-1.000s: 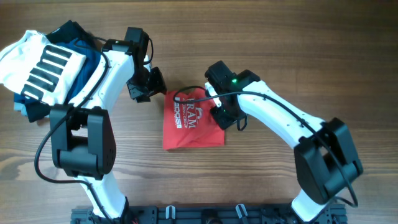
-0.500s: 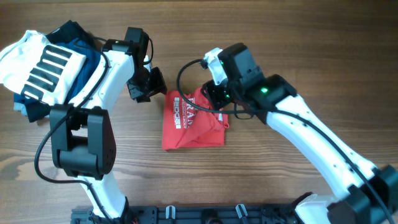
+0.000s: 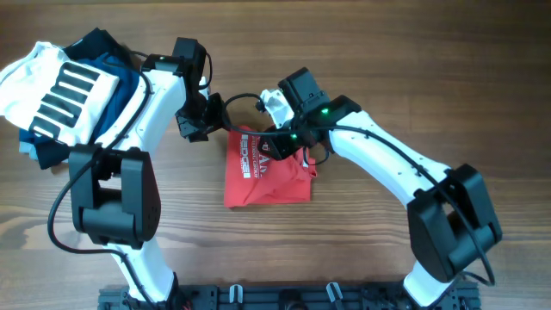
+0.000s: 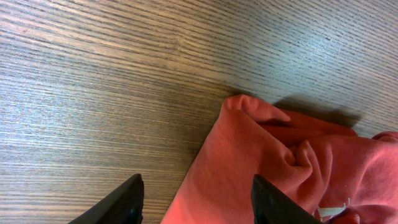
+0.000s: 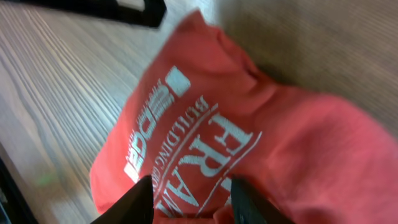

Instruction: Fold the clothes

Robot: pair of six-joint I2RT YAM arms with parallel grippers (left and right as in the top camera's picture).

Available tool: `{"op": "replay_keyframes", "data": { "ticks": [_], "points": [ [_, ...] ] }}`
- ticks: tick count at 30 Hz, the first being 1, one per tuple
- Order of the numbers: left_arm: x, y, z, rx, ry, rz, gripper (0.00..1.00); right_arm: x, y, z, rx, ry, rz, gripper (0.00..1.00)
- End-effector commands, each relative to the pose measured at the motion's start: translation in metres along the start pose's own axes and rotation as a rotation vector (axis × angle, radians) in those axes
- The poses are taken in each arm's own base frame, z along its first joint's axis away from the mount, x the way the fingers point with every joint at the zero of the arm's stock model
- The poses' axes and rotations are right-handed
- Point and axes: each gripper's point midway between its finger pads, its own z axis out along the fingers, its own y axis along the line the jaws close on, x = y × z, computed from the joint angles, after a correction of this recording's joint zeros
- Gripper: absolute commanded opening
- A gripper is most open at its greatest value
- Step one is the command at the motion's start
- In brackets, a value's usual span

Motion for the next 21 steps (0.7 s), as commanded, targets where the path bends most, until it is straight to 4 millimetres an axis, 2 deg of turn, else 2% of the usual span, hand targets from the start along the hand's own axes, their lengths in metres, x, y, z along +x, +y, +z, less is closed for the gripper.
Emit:
{"op": "replay_keyframes", "data": {
  "ticks": [1, 6, 11, 13, 15, 18, 21],
  "points": [
    [0.000, 0.000, 0.000, 0.006, 0.005, 0.011, 0.55, 0.014, -0.007, 0.010, 0.022, 0.064, -0.001, 0.43],
    [0.000, 0.000, 0.000, 0.005, 0.006, 0.011, 0.55, 0.039, -0.020, 0.007, 0.102, 0.164, 0.029, 0.44],
    [0.001, 0.001, 0.000, 0.004, 0.010, 0.010, 0.55, 0.087, -0.030, -0.008, 0.183, 0.359, 0.089, 0.44],
    [0.001, 0.001, 0.000, 0.004, 0.009, 0.010, 0.55, 0.109, -0.035, -0.019, 0.232, 0.454, 0.115, 0.40],
    [0.001, 0.001, 0.000, 0.004, 0.009, 0.011, 0.55, 0.120, -0.041, -0.027, 0.292, 0.501, 0.156, 0.37],
    [0.001, 0.001, 0.000, 0.004, 0.009, 0.010, 0.55, 0.120, -0.044, -0.034, 0.325, 0.494, 0.164, 0.37],
    [0.001, 0.001, 0.000, 0.004, 0.010, 0.010, 0.55, 0.105, -0.041, -0.039, 0.328, 0.415, 0.163, 0.37]
  ]
}}
